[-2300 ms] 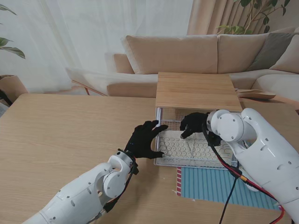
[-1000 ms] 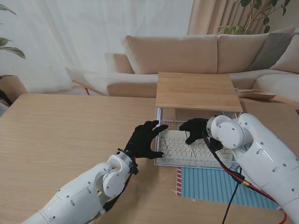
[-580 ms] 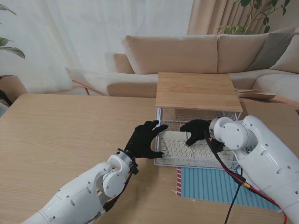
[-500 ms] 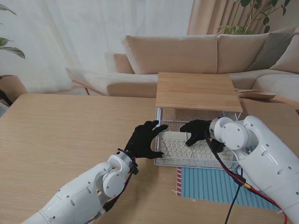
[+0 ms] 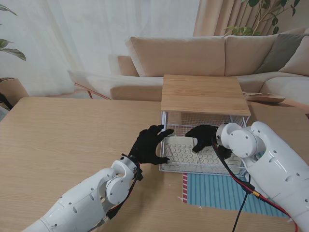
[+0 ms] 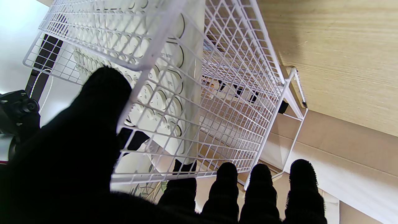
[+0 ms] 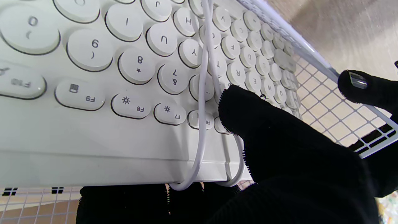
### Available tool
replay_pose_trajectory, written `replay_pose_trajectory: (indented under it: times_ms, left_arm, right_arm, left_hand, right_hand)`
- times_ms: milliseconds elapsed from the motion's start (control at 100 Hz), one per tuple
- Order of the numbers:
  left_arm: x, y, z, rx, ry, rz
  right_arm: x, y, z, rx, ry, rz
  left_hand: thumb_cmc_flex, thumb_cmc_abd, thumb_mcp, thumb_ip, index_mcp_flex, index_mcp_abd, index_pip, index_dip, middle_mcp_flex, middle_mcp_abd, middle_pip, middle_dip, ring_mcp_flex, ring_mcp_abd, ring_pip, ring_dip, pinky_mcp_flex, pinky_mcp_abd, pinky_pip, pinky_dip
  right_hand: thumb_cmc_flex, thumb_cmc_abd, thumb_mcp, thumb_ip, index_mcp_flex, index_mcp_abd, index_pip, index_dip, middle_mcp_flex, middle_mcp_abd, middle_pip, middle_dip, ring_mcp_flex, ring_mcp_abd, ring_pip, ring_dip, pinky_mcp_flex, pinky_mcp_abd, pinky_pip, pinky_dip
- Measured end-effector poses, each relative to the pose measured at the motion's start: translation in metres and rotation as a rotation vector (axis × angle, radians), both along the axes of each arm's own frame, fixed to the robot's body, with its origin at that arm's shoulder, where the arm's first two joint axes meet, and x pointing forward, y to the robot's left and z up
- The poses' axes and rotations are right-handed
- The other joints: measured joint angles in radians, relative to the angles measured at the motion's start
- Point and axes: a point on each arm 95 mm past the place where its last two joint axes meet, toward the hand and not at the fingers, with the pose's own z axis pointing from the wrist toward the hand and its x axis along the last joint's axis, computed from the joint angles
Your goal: Unroll the mouse pad and set up the keyboard and mouse from the tabletop organizer
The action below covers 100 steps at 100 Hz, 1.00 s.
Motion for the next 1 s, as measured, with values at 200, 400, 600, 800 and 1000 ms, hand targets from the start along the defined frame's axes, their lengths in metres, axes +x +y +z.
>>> replay_pose_trajectory:
  times_ms: [200, 400, 600, 800, 1000]
  left_arm:
    - [0.000, 0.000, 0.000, -0.001, 0.000, 0.001]
    - [0.000, 0.002, 0.002, -0.008, 0.000, 0.007]
    - [-0.001, 0.007, 0.012, -0.052, -0.016, 0.024]
    - [-0.003, 0.016, 0.031, -0.126, -0.059, 0.042]
    - [-0.001, 0.030, 0.041, -0.156, -0.091, 0.071]
  right_arm:
    - [0.000, 0.000, -0.006, 0.029, -0.042, -0.009]
    - [-0.002, 0.000, -0.007, 0.046, -0.070, -0.010]
    - [-0.007, 0.001, -0.006, 0.053, -0.102, -0.008]
    - [-0.010, -0.002, -0.008, 0.069, -0.135, -0.016]
    - [-0.014, -0.003, -0.006, 0.069, -0.163, -0.001]
  left_hand:
    - [0.000, 0.000, 0.000, 0.000, 0.000, 0.000, 0.000, 0.000, 0.000, 0.000, 0.000, 0.000, 0.000, 0.000, 0.000, 0.000, 0.000, 0.000, 0.000, 0.000]
    - [-0.001, -0.002, -0.009, -0.001, 0.013, 0.005, -0.001, 0.000, 0.000, -0.005, 0.005, 0.000, 0.000, 0.000, 0.000, 0.000, 0.000, 0.000, 0.000, 0.000]
    - [-0.026, -0.001, -0.071, -0.015, 0.015, 0.060, -0.010, -0.009, 0.000, -0.006, 0.005, 0.000, 0.000, 0.001, 0.000, 0.000, 0.000, 0.000, 0.000, 0.000]
    - [-0.029, 0.006, -0.054, -0.015, 0.015, 0.082, -0.012, -0.010, 0.000, -0.006, 0.005, 0.000, 0.000, 0.001, 0.000, 0.000, 0.000, 0.001, 0.000, 0.000]
    - [-0.028, 0.028, -0.027, -0.014, 0.015, 0.099, -0.012, -0.010, 0.000, -0.006, 0.005, 0.000, 0.000, 0.002, 0.012, 0.000, 0.000, 0.001, 0.000, 0.000]
  right_hand:
    - [0.023, -0.063, -0.009, -0.005, 0.083, -0.013, 0.094, -0.026, 0.101, -0.003, -0.013, -0.013, 0.077, 0.016, 0.021, -0.007, 0.058, 0.035, 0.072, 0.028]
    - [0.024, -0.113, -0.007, -0.005, 0.136, -0.014, 0.095, -0.039, 0.162, -0.001, -0.035, -0.027, 0.126, 0.028, 0.020, -0.010, 0.094, 0.062, 0.099, 0.039]
    - [0.024, -0.134, 0.007, -0.006, 0.148, -0.012, 0.095, -0.040, 0.182, 0.009, -0.042, -0.028, 0.139, 0.039, 0.021, -0.011, 0.103, 0.079, 0.112, 0.053]
    - [0.024, -0.160, 0.020, -0.027, 0.173, -0.002, 0.094, -0.040, 0.206, 0.021, -0.046, -0.025, 0.162, 0.052, 0.031, -0.010, 0.116, 0.101, 0.132, 0.071]
    - [0.024, -0.183, 0.028, -0.047, 0.190, -0.001, 0.089, -0.040, 0.228, 0.023, -0.055, -0.025, 0.178, 0.057, 0.035, -0.010, 0.125, 0.112, 0.141, 0.076]
